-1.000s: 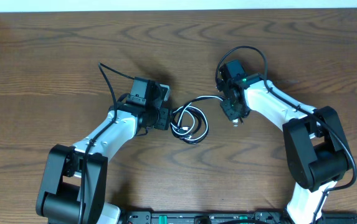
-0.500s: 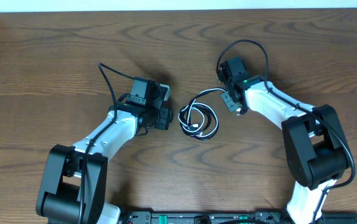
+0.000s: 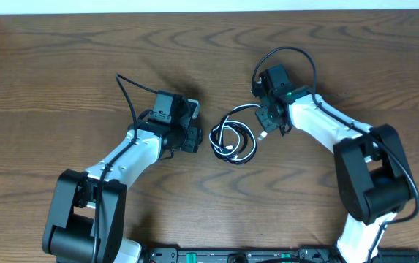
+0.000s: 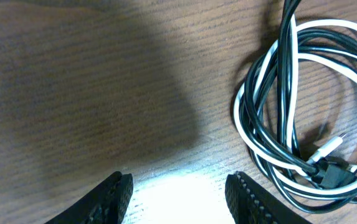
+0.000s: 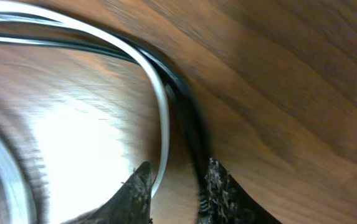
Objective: Untangle cables
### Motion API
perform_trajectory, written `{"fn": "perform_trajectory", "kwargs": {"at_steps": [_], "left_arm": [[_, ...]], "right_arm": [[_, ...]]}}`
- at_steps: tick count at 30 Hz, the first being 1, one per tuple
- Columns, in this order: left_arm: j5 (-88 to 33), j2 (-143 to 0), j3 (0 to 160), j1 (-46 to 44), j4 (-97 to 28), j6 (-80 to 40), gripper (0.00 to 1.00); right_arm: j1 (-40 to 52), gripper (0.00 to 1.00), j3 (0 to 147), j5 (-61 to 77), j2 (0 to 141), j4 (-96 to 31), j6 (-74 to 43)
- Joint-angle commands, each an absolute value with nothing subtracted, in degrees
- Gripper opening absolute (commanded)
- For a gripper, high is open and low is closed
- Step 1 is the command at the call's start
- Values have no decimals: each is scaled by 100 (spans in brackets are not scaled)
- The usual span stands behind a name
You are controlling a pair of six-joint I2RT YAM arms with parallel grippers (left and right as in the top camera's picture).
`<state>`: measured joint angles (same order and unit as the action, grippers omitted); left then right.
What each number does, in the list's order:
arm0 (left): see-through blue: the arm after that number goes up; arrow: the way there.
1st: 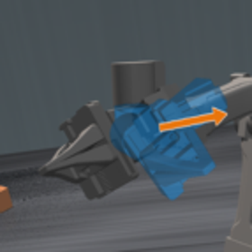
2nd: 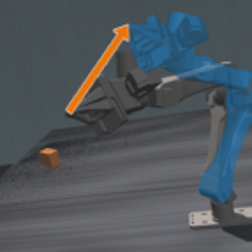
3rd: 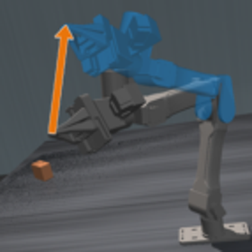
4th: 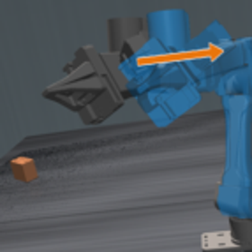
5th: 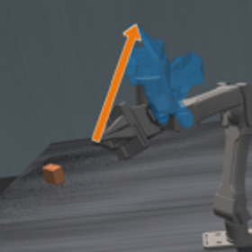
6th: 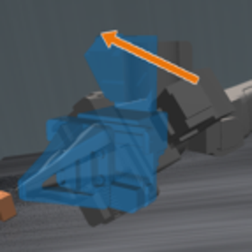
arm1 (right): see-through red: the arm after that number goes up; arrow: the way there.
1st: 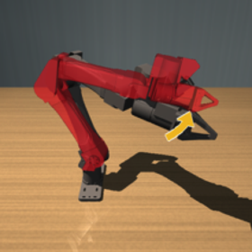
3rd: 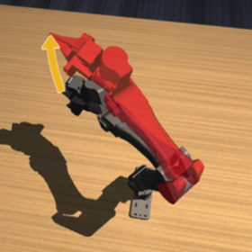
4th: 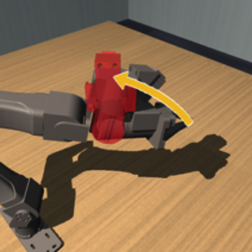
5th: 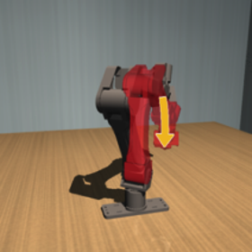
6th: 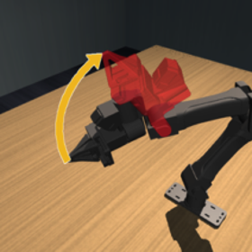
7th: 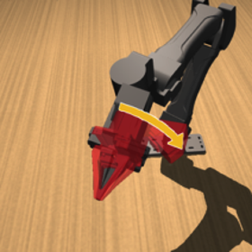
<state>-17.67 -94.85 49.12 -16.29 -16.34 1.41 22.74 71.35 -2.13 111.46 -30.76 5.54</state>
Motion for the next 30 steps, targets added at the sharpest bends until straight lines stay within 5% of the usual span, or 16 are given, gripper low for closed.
{"fn": "perform_trajectory", "kwargs": {"at_steps": [1, 10, 30], "left_arm": [[-1691, -9548, 4834, -1647, -1737, -108, 57], [-1883, -9548, 5264, -1643, -2558, -1240, 57], [-2189, -10086, 5778, -1903, -2801, -2644, 57]], "right_arm": [[2270, 29, 7260, 661, 10652, -3201, 318], [2283, 32, 7223, 2561, 10613, -3332, 320], [2635, 39, 7177, 2434, 11067, -3240, 215]]}}
